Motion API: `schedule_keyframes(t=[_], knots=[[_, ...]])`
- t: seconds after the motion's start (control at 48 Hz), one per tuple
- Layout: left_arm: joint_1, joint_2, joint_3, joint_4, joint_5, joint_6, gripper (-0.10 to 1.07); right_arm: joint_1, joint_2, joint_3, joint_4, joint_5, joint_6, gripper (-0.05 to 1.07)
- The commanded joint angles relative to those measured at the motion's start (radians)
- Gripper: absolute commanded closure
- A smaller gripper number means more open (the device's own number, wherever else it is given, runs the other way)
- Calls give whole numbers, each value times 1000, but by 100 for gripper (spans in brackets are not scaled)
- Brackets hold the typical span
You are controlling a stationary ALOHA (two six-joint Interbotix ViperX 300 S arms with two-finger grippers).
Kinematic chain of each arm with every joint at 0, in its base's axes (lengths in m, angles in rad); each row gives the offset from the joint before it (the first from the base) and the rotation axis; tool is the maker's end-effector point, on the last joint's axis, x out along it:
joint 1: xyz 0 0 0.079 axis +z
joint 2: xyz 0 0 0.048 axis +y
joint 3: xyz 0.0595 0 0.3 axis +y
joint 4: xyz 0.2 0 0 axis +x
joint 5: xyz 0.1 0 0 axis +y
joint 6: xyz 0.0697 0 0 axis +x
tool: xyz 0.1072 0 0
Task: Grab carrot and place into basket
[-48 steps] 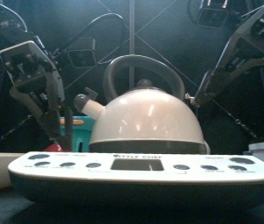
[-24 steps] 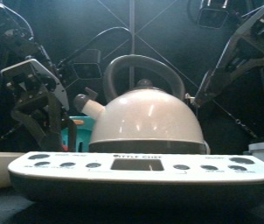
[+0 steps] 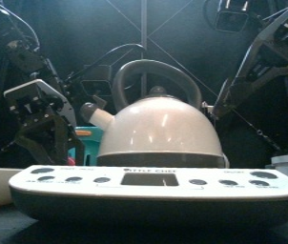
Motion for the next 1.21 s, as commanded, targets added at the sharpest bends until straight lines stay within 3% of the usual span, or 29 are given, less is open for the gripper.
schedule_keyframes(t=[0.0,0.146,0.479,0.792,1.188], knots=[[11,-5,-18,9,-12,0,2,3,-11,-11,-2,-2,0,-1],[14,-6,-18,11,-23,2,8,3,-11,-11,-2,-2,0,-1],[15,-35,-21,21,-15,3,35,2,-11,-11,-2,-2,0,-1],[28,-127,-6,49,-12,2,36,0,-11,-11,-2,-2,-2,-1],[121,-291,3,167,-38,2,36,-3,-11,-9,-2,-2,-3,-1]])
